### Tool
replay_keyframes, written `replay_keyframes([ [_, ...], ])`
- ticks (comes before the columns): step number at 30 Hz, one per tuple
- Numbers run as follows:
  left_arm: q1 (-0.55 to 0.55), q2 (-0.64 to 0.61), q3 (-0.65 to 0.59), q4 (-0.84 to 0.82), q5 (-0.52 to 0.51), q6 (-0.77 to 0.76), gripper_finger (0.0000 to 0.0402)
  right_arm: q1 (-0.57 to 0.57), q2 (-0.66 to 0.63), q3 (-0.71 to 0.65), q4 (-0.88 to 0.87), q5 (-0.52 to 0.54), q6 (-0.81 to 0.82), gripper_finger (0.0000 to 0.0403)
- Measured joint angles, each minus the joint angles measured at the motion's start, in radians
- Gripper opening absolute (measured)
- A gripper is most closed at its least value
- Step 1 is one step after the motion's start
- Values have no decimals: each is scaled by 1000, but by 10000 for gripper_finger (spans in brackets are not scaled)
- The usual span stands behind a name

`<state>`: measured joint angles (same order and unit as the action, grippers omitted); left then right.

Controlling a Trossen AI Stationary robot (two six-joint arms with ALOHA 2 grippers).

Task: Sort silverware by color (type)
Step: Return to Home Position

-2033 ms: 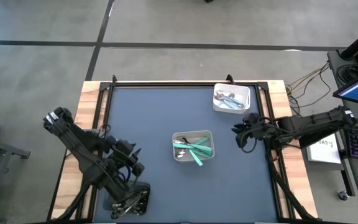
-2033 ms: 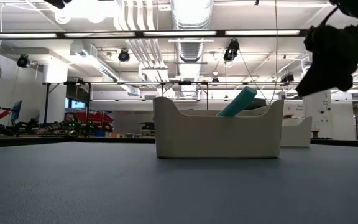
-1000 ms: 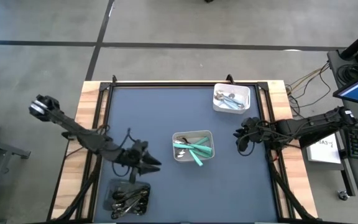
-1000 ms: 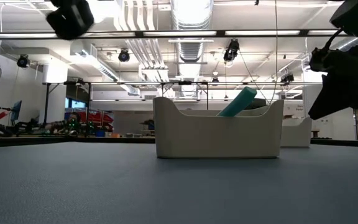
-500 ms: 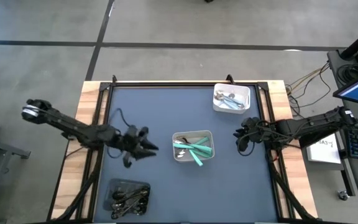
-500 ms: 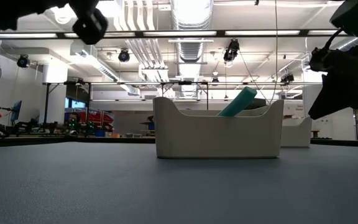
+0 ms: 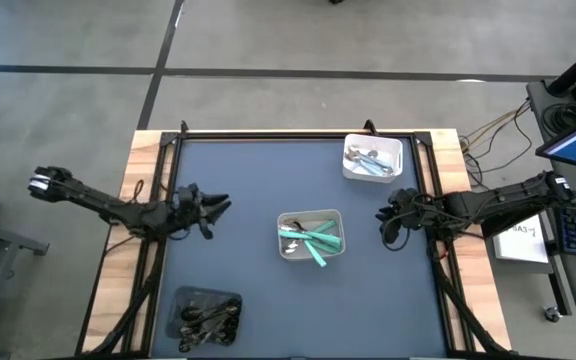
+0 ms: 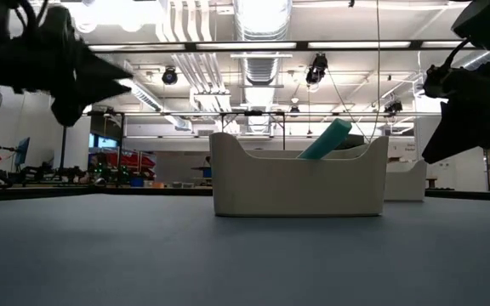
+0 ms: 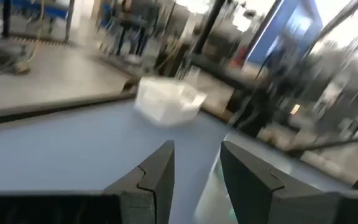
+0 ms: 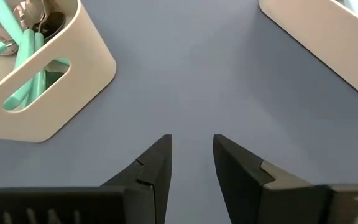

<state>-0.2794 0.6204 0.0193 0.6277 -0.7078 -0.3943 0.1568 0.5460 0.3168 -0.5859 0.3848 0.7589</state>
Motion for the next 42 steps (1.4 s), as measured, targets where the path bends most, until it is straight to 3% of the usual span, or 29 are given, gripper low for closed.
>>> replay_keyframes([
  [4, 0, -108, 10, -271, -4, -7, 114, 0, 0, 0, -1, 0, 0, 109],
  [10, 0, -290, -8, -453, -5, -7, 114, 0, 0, 0, -1, 0, 0, 109],
  [17, 0, -367, -2, -471, -6, -7, 114, 0, 0, 0, -1, 0, 0, 109],
  [42, 0, -318, 18, -465, -6, -7, 114, 0, 0, 0, 0, 0, 0, 109],
])
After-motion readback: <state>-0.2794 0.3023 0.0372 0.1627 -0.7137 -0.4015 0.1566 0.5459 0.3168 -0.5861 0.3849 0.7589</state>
